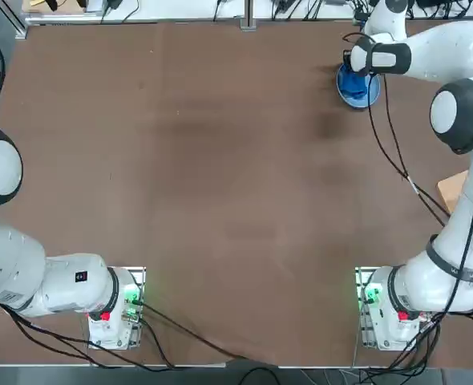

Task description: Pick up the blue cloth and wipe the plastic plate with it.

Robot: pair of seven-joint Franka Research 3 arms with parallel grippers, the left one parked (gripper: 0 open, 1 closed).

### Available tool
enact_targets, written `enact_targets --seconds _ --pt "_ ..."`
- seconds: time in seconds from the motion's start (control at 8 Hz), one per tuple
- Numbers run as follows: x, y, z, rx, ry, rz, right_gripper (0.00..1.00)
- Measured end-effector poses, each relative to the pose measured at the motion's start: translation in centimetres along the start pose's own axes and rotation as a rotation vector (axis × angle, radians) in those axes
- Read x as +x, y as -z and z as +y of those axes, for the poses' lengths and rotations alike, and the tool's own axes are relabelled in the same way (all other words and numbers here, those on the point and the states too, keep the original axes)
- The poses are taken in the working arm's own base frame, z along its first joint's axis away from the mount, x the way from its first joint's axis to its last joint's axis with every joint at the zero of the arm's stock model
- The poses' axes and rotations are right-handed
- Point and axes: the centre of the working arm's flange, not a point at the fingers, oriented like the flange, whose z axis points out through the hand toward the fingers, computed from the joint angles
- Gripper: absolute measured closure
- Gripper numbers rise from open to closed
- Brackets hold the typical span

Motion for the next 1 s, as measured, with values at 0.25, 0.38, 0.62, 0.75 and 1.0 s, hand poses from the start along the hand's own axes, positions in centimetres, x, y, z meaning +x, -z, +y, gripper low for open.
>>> enact_targets --seconds 0.25,0.38,0.62,0.75,1.0 --pt "0.2 -0.7 1.9 -0.035 0.032 0.01 0.96" --pt "0.4 -0.8 3.4 -0.055 0.052 0.013 0.96" --pt "0.5 -1.0 6.0 -0.072 0.076 0.005 0.96" --pt "0.2 -1.2 6.4 -0.074 0.082 -0.002 0.96" --pt "-0.7 -0.9 5.8 -0.072 0.094 -0.019 0.96"
